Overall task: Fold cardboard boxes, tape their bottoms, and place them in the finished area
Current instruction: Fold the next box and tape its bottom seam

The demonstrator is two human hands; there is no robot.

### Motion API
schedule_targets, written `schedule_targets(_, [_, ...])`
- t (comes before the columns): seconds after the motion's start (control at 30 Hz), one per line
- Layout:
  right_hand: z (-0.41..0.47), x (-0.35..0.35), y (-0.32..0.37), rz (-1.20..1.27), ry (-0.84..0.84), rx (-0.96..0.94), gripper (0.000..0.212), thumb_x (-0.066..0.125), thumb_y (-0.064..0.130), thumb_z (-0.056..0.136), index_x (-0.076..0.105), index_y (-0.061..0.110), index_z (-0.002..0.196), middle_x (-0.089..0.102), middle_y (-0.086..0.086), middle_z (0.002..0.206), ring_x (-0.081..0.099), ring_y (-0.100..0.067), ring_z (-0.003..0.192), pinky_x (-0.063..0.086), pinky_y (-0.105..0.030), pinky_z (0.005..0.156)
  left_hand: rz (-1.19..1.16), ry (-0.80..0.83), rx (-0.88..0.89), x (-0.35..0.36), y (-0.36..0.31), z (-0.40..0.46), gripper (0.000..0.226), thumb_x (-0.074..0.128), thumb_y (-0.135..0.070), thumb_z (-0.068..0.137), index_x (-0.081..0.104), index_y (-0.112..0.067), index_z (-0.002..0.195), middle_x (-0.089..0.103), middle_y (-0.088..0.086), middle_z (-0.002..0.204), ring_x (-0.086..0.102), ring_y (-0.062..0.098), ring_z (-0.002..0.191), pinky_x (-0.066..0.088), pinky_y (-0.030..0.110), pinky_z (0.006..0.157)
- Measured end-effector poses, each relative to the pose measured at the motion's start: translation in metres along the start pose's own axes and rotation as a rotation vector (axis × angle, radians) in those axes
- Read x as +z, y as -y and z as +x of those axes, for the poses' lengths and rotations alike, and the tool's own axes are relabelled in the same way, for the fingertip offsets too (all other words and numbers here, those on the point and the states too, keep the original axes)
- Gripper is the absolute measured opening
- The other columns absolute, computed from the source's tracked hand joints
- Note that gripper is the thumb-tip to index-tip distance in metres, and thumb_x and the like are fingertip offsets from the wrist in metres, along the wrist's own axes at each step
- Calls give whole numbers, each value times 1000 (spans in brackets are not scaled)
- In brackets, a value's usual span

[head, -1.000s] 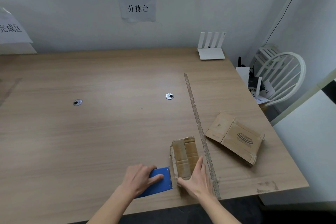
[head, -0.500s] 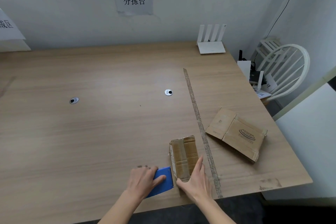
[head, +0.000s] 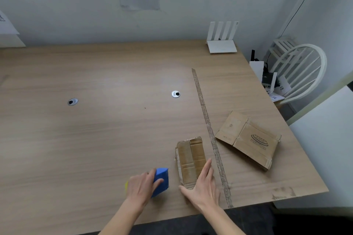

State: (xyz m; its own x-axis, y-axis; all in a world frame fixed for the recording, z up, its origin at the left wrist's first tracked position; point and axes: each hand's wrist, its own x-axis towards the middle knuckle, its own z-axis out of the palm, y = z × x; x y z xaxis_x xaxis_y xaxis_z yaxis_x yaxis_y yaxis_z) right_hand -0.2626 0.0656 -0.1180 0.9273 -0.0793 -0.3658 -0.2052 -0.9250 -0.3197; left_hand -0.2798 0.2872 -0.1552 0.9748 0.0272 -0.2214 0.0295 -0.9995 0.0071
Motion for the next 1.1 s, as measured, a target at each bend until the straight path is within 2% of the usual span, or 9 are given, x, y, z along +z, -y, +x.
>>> schedule_targets(0.27, [37, -34, -14, -161, 2, -201, 131, 70, 63, 66, -15, 23, 157, 22, -4, 154, 43, -23, 132, 49, -33, 97, -56, -39, 8, 13, 27, -13, 62, 92, -48, 66, 74, -15, 115, 65, 4, 68, 63, 25, 57, 48, 32, 56])
schedule_targets(0.4, [60, -71, -35, -310, 46, -389, 124, 81, 37, 66, -4, 32, 157, 25, 4, 154, 36, -19, 137, 44, -35, 108, -60, 45, -49, 14, 33, -20, 84, 41, -78, 90, 27, -30, 157, 62, -2, 117, 61, 19, 106, 43, 31, 91])
schedule_targets(0.53, [77, -99, -45, -420, 91, -555, 116, 79, 16, 69, 3, 38, 154, 20, 9, 154, 20, -17, 148, 31, -30, 117, -163, -142, -65, -17, 9, -8, 103, 51, -86, 74, 45, -17, 151, 63, 5, 130, 64, 24, 114, 51, 36, 93])
schedule_targets(0.6, [84, -107, -45, -463, 123, -656, 114, 74, 5, 73, 2, 42, 153, 13, 10, 161, 6, -17, 154, 28, -27, 117, -332, -168, 115, -32, -11, 7, 117, 64, -81, 70, 16, -26, 162, 31, 4, 163, 37, 20, 146, 34, 38, 118])
schedule_targets(0.7, [92, -114, -40, -515, 122, -781, 119, 69, -7, 76, -3, 50, 153, -4, 10, 167, -10, -15, 155, 31, -21, 107, -361, -86, 381, -52, -38, 28, 117, 66, -75, 72, -11, -50, 155, -13, -10, 167, -5, 6, 152, 0, 32, 126])
schedule_targets(0.77, [92, -115, -34, -525, 58, -797, 118, 64, -9, 79, -5, 50, 155, -13, 8, 168, -14, -17, 155, 32, -27, 113, -384, -5, 419, -56, -51, 33, 106, 67, -70, 76, 2, -50, 158, -4, -14, 168, 8, 6, 153, 15, 31, 125])
schedule_targets(0.87, [85, -109, -29, -362, -110, -628, 106, 55, -10, 84, 4, 45, 158, -7, 1, 169, 2, -23, 156, 27, -34, 120, -466, 5, 297, -52, -63, 33, 86, 67, -62, 84, 26, -40, 156, 35, -12, 153, 54, 11, 120, 50, 33, 94])
schedule_targets(0.97, [67, -89, -26, 7, -149, -332, 75, 55, 16, 94, 21, 46, 153, 29, 0, 154, 43, -23, 136, 50, -36, 100, -484, -52, 182, -49, -75, 32, 81, 70, -58, 86, 34, -31, 154, 49, -8, 133, 62, 14, 101, 50, 30, 85])
schedule_targets(1.1, [54, -65, -23, 347, 130, -332, 58, 54, 39, 101, 31, 45, 154, 41, 9, 149, 44, -12, 136, 38, -35, 114, -559, -52, 144, -48, -91, 31, 77, 74, -57, 82, 40, -27, 145, 56, -7, 122, 62, 13, 99, 43, 17, 77])
